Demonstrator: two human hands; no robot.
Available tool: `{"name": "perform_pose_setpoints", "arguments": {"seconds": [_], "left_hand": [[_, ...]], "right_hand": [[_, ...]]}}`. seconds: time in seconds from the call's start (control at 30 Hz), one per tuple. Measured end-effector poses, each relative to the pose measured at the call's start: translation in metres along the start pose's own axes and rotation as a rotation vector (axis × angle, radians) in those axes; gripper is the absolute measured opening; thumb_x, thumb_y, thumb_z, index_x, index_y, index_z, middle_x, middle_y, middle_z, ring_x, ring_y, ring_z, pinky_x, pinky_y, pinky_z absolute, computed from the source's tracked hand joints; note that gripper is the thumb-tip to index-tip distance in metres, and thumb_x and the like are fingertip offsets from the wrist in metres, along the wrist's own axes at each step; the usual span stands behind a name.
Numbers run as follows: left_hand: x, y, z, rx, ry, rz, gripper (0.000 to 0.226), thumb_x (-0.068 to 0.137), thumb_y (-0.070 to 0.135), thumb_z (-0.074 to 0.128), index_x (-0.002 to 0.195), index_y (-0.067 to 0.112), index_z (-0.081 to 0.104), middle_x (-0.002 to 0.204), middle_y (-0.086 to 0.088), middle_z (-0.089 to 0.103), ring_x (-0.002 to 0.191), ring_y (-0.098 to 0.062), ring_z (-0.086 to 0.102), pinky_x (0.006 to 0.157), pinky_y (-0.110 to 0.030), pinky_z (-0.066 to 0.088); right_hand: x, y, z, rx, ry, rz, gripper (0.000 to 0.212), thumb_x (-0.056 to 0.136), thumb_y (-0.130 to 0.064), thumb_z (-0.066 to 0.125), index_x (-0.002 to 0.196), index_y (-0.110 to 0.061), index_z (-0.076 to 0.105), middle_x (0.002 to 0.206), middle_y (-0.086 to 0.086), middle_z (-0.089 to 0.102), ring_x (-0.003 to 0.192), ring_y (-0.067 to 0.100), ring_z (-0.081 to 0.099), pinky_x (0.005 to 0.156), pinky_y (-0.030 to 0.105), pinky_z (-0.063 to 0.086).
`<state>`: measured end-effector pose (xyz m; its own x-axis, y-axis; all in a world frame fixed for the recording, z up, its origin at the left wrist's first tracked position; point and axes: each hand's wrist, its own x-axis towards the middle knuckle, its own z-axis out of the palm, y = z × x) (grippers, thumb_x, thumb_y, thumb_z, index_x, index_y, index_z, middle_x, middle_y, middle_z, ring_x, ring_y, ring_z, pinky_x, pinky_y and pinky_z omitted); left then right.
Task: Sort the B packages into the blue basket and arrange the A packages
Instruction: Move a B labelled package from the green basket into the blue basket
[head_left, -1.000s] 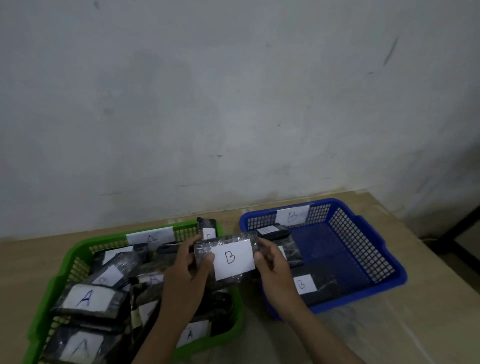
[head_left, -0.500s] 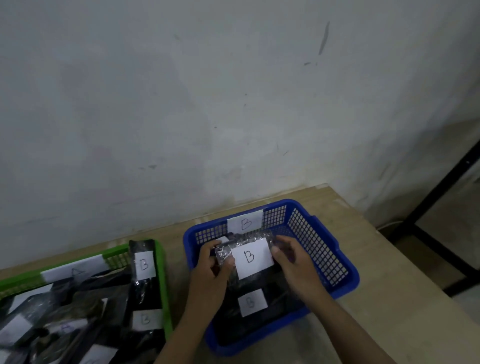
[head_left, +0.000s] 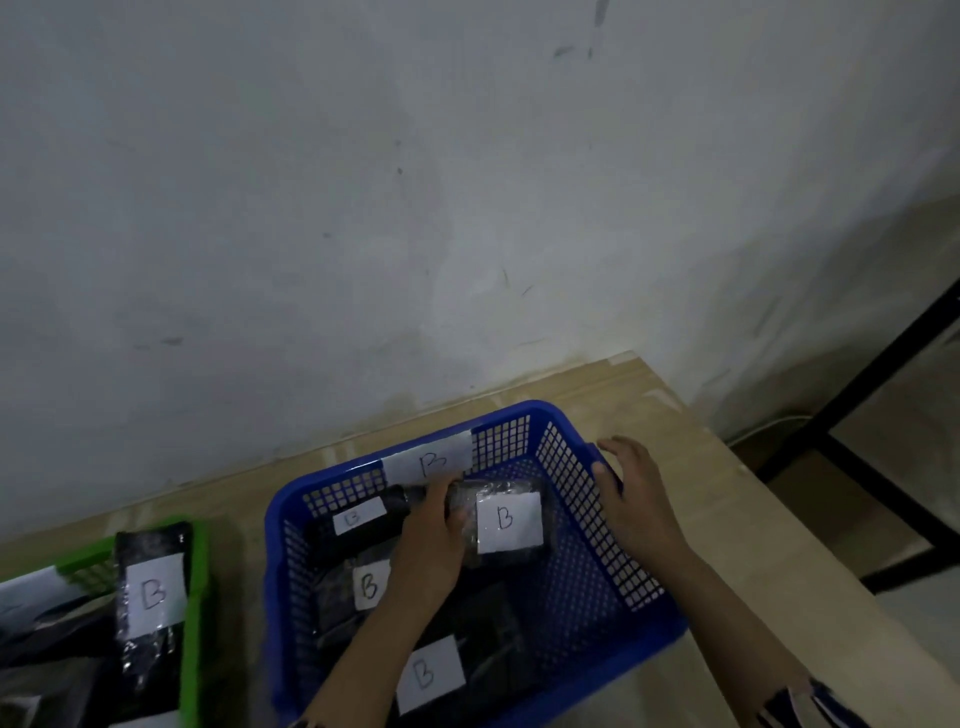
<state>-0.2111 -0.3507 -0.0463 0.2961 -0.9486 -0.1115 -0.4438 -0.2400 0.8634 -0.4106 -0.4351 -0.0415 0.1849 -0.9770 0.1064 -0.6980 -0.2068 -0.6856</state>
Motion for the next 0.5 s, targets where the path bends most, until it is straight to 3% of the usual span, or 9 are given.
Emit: {"name": "perform_pose_setpoints", "arguments": {"seconds": [0.07, 0.17, 0.23, 0.37, 0.5], "left_hand": [[0.006, -0.001, 0.008, 0.013, -0.057, 0.007, 0.039, 0.096, 0.014, 0.037, 0.131, 0.029, 0.037, 0.113, 0.006, 0.051, 0.092, -0.007, 0.048, 0.068, -0.011, 0.040], [0.012, -0.003, 0.020, 0.028, -0.142, -0.014, 0.041, 0.096, 0.011, 0.036, 0.134, 0.028, 0.036, 0.128, 0.005, 0.048, 0.107, -0.006, 0.044, 0.080, -0.002, 0.032], [0.016, -0.004, 0.028, 0.034, -0.180, -0.059, 0.043, 0.096, 0.011, 0.037, 0.135, 0.027, 0.035, 0.138, -0.002, 0.046, 0.117, -0.014, 0.047, 0.088, -0.013, 0.035], [0.020, -0.007, 0.043, 0.057, -0.238, -0.114, 0.041, 0.096, 0.011, 0.038, 0.134, 0.025, 0.037, 0.141, -0.006, 0.044, 0.120, -0.019, 0.047, 0.086, -0.018, 0.036], [0.022, -0.010, 0.046, 0.084, -0.236, -0.111, 0.042, 0.095, 0.007, 0.038, 0.133, 0.026, 0.039, 0.138, -0.006, 0.047, 0.111, -0.013, 0.048, 0.075, -0.009, 0.035]], "right_hand": [[-0.005, 0.005, 0.006, 0.053, -0.007, -0.025, 0.031, 0.095, -0.016, 0.040, 0.125, -0.010, 0.046, 0.129, 0.011, 0.048, 0.114, 0.017, 0.044, 0.091, 0.024, 0.035], [-0.008, 0.006, 0.009, 0.104, 0.007, -0.005, 0.033, 0.096, -0.019, 0.038, 0.127, -0.014, 0.044, 0.122, -0.001, 0.051, 0.103, 0.006, 0.043, 0.078, 0.014, 0.031], [-0.008, 0.008, 0.008, 0.127, -0.019, 0.001, 0.035, 0.096, -0.020, 0.037, 0.130, -0.017, 0.042, 0.118, -0.007, 0.050, 0.103, 0.006, 0.044, 0.075, 0.011, 0.030], [-0.007, 0.013, 0.001, 0.224, -0.155, 0.023, 0.038, 0.097, -0.020, 0.035, 0.135, -0.020, 0.036, 0.124, -0.009, 0.048, 0.111, 0.008, 0.046, 0.089, 0.018, 0.035], [-0.007, 0.016, -0.001, 0.248, -0.178, 0.019, 0.041, 0.097, -0.018, 0.034, 0.138, -0.020, 0.033, 0.135, -0.002, 0.047, 0.120, 0.014, 0.046, 0.100, 0.030, 0.040]]}}
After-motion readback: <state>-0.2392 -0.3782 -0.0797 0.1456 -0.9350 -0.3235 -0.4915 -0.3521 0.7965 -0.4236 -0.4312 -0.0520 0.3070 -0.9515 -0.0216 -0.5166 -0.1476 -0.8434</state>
